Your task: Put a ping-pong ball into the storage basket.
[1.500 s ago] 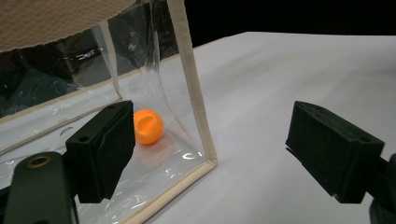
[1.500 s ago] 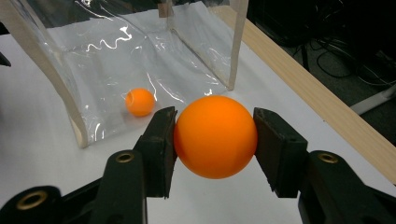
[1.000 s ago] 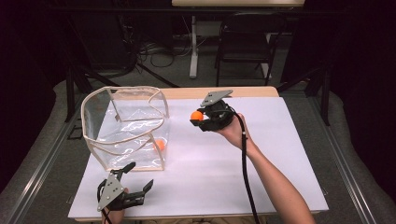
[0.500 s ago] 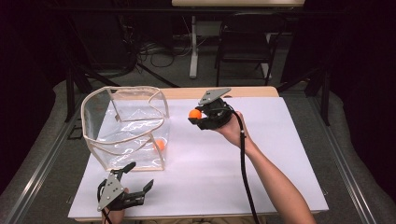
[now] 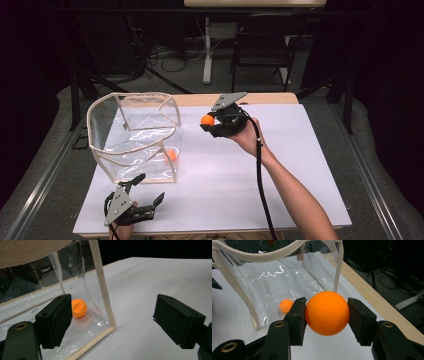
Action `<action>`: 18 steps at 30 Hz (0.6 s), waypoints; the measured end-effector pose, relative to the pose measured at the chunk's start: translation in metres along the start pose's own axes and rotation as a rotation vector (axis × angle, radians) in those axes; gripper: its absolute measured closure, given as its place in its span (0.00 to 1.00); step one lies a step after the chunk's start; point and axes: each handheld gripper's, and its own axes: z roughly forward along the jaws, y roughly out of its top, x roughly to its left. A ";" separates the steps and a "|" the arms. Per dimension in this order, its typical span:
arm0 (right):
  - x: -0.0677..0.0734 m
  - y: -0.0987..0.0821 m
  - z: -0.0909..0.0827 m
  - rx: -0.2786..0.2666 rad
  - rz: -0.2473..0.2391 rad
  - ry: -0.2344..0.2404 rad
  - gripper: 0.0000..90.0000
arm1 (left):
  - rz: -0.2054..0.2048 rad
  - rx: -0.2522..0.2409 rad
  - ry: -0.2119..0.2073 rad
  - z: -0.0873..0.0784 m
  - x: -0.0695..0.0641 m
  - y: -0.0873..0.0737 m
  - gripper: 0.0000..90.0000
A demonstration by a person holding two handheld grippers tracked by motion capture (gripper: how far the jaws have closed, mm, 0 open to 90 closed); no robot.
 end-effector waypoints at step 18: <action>0.002 0.009 -0.003 -0.028 -0.007 -0.001 0.57 | -0.001 -0.001 0.000 0.000 0.000 0.000 0.17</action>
